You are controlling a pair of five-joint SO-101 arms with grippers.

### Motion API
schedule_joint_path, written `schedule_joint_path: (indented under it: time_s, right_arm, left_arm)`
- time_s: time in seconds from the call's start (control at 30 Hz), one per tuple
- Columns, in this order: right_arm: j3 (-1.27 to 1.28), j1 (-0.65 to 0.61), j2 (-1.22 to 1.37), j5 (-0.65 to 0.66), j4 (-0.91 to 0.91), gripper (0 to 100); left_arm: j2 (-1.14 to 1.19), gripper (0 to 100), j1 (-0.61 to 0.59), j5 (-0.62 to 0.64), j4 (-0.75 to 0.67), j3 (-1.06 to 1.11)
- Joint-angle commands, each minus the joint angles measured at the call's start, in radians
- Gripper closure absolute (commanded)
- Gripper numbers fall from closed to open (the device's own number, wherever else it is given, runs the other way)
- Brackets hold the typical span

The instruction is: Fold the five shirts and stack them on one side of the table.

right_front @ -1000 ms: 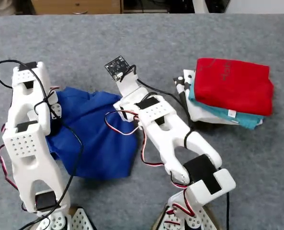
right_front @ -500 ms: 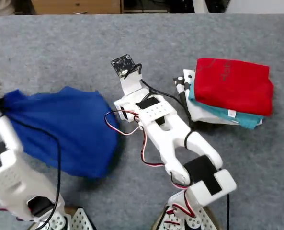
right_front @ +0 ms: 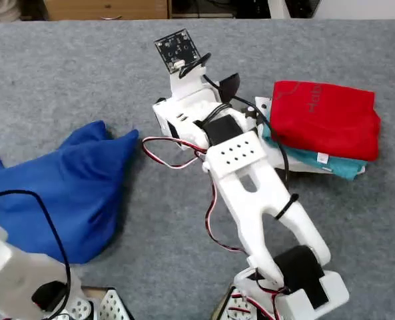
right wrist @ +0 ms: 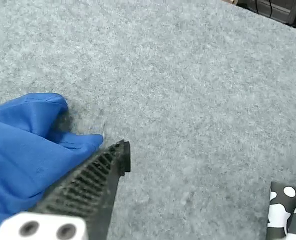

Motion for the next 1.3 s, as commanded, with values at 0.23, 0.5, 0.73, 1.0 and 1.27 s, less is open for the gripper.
schedule_joint_path:
  time_s: [0.23,0.5,0.73,1.0,1.27]
  right_arm:
    - [-0.074,0.050,0.068,0.086,0.002,40.5]
    - [-0.073,0.070,0.070,0.092,-0.005,40.5]
    - [-0.088,0.068,0.130,0.092,-0.005,40.5]
    - [-0.150,0.067,0.232,0.092,0.002,40.5]
    - [-0.150,0.067,0.232,0.092,0.002,40.5]
  left_arm:
    - [-0.031,98,0.256,-0.031,0.011,0.173]
    - [-0.019,90,0.126,-0.028,0.006,0.999]
    - [-0.021,83,-0.069,0.046,-0.117,1.287]
    - [-0.022,83,-0.216,0.046,-0.121,1.441]
    - [-0.010,83,-0.278,-0.023,-0.236,1.421]
